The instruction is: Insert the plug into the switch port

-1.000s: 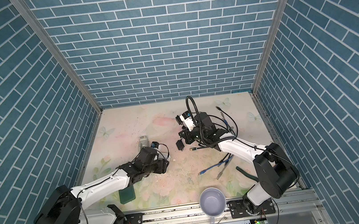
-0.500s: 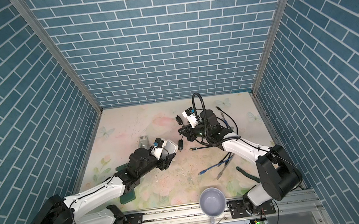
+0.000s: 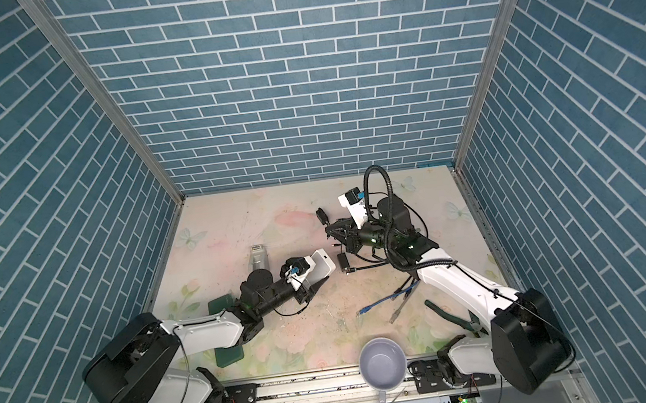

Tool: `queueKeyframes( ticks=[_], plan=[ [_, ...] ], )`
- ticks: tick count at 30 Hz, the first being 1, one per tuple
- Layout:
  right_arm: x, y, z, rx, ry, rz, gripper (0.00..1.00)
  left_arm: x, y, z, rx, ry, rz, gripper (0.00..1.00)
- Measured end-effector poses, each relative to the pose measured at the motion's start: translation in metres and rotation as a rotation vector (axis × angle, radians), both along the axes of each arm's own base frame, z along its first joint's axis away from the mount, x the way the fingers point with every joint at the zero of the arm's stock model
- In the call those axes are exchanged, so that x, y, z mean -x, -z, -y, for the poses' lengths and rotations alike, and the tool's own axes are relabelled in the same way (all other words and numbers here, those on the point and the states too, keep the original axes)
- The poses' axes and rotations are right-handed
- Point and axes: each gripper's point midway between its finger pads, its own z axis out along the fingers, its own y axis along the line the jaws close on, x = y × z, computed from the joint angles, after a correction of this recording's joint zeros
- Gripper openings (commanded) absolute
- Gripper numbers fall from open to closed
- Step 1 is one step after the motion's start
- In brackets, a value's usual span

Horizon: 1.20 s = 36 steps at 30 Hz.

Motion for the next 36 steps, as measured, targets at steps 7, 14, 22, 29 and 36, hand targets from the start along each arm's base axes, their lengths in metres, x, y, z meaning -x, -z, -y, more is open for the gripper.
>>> queueKeyframes(
  ticks=[7,14,22,29,36],
  plan=[
    [0.006,0.01,0.003,0.006,-0.007,-0.016,0.0,-0.005,-0.019,0.007,0.053,0.016,0.081,0.53],
    [0.008,0.012,0.004,0.005,-0.006,-0.024,0.0,-0.006,-0.033,0.009,0.098,0.019,0.129,0.53],
    [0.008,0.009,0.004,-0.01,-0.005,-0.002,0.0,-0.003,-0.052,0.01,0.163,0.031,0.168,0.52],
    [0.012,0.011,0.003,-0.026,-0.019,-0.007,0.0,-0.002,-0.055,0.009,0.176,0.032,0.176,0.51],
    [0.015,0.002,0.001,-0.07,-0.044,0.022,0.0,-0.002,-0.054,0.009,0.176,0.032,0.176,0.51]
  ],
)
